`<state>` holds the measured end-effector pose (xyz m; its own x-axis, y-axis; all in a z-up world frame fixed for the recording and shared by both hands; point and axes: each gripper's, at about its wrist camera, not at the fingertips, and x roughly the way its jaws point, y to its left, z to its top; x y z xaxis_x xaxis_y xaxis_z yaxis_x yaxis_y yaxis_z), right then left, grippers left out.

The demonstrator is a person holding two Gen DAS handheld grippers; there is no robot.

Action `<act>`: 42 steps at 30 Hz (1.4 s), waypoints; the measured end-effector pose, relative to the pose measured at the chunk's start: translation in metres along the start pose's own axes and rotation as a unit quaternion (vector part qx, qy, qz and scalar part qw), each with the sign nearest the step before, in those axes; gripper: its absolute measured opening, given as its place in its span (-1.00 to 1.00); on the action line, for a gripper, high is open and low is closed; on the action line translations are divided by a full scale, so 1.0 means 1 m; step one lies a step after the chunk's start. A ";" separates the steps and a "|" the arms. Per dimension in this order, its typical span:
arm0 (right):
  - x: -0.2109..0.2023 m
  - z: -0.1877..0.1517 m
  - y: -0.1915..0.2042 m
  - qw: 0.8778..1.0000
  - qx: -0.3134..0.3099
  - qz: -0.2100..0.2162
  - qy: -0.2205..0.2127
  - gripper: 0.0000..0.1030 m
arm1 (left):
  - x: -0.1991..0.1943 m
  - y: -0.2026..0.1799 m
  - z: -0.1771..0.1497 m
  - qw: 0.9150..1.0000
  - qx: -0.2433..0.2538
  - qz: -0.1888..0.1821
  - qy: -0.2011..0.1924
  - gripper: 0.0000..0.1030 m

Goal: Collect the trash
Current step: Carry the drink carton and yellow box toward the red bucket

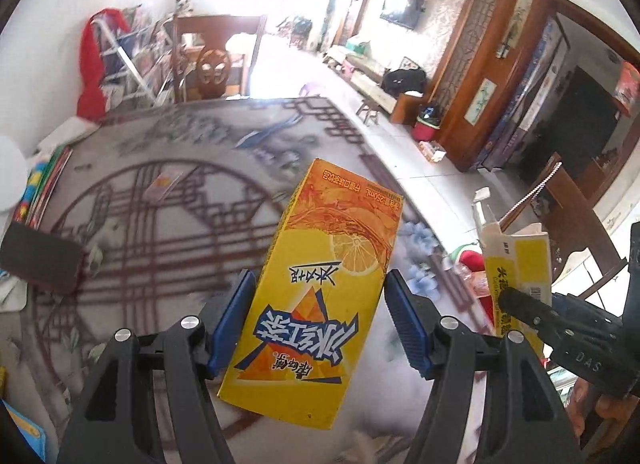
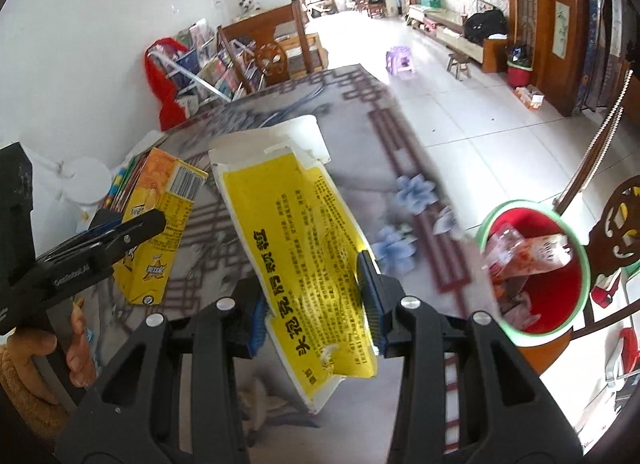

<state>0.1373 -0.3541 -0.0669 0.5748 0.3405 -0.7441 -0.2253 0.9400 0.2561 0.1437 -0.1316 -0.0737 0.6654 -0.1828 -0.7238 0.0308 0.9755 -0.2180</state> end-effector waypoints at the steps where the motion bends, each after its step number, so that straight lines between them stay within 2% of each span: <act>1: -0.003 0.002 -0.006 1.000 0.002 -0.001 -0.003 -0.24 | 0.001 -0.010 0.003 1.000 0.002 -0.004 -0.003 0.23; 12: -0.035 0.018 -0.092 0.998 0.034 -0.019 -0.039 -0.25 | 0.017 -0.102 0.021 0.999 0.035 -0.040 -0.013 0.23; 21: -0.056 0.012 -0.180 0.992 0.105 -0.047 -0.050 -0.25 | 0.048 -0.189 0.023 0.993 0.080 -0.086 0.016 0.23; 24: -0.062 0.009 -0.198 0.990 0.118 -0.057 -0.053 -0.25 | 0.059 -0.215 0.022 0.990 0.096 -0.099 0.026 0.23; 31: -0.069 0.004 -0.237 0.985 0.147 -0.074 -0.057 -0.25 | 0.088 -0.258 0.018 0.984 0.124 -0.117 0.056 0.23; 42: -0.065 0.000 -0.270 0.980 0.176 -0.082 -0.051 -0.25 | 0.121 -0.288 0.017 0.979 0.135 -0.125 0.083 0.23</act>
<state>0.1614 -0.6303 -0.0879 0.6604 0.1686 -0.7317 0.1516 0.9245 0.3498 0.2281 -0.4329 -0.0875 0.4813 -0.4154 -0.7719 0.3887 0.8904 -0.2368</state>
